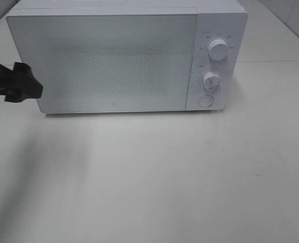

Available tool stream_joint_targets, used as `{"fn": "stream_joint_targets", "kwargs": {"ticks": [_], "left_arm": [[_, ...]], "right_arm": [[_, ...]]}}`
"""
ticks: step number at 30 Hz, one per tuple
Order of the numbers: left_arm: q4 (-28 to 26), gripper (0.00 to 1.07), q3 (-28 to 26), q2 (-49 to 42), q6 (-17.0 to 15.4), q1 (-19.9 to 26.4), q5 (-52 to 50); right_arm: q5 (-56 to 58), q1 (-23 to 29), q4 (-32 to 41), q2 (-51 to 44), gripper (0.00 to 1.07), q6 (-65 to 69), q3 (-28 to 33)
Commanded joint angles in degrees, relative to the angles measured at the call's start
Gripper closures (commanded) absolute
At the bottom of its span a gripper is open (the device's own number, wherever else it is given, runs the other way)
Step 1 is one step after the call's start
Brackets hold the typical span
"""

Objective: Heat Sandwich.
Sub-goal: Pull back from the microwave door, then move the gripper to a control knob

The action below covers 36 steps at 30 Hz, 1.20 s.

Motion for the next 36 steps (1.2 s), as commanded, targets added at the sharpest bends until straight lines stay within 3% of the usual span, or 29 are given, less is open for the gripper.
{"fn": "stream_joint_targets", "kwargs": {"ticks": [1,6,12,16,17,20,24,30,32,34,36], "left_arm": [[-1.38,0.05,-0.06,-2.86,-0.63,4.41,3.95],[-1.2,0.05,-0.06,-6.76,-2.75,9.28,9.11],[0.0,0.05,-0.06,-13.18,-3.55,10.26,13.58],[2.18,0.05,-0.06,-17.42,-7.1,10.26,15.99],[4.76,0.05,0.11,-19.71,-10.03,10.26,18.11],[11.75,0.05,1.03,-24.29,-14.73,10.26,22.69],[14.44,0.05,2.46,-29.16,-16.84,10.26,26.87],[13.58,0.05,4.87,-35.81,-16.39,10.26,31.05],[12.55,0.05,6.19,-38.45,-14.32,10.26,32.95],[9.45,0.05,8.42,-42.57,-9.28,10.26,34.78],[8.14,0.05,9.05,-43.95,-7.91,10.26,35.41]], "right_arm": [[-0.29,-0.46,0.11,-1.55,0.31,0.11,0.11],[-0.29,-0.46,0.11,-1.55,0.31,0.11,0.11],[-0.29,-0.46,0.11,-1.55,0.31,0.11,0.11],[-0.29,-0.46,0.11,-1.55,0.31,0.11,0.11],[-0.29,-0.46,0.11,-1.55,0.31,0.11,0.11],[-0.29,-0.46,0.11,-1.55,0.31,0.11,0.11],[-0.29,-0.46,0.11,-1.55,0.31,0.11,0.11],[-0.29,-0.46,0.11,-1.55,0.31,0.11,0.11],[-0.29,-0.46,0.11,-1.55,0.31,0.11,0.11],[-0.29,-0.46,0.11,-1.55,0.31,0.11,0.11],[-0.29,-0.46,0.11,-1.55,0.31,0.11,0.11]]}}
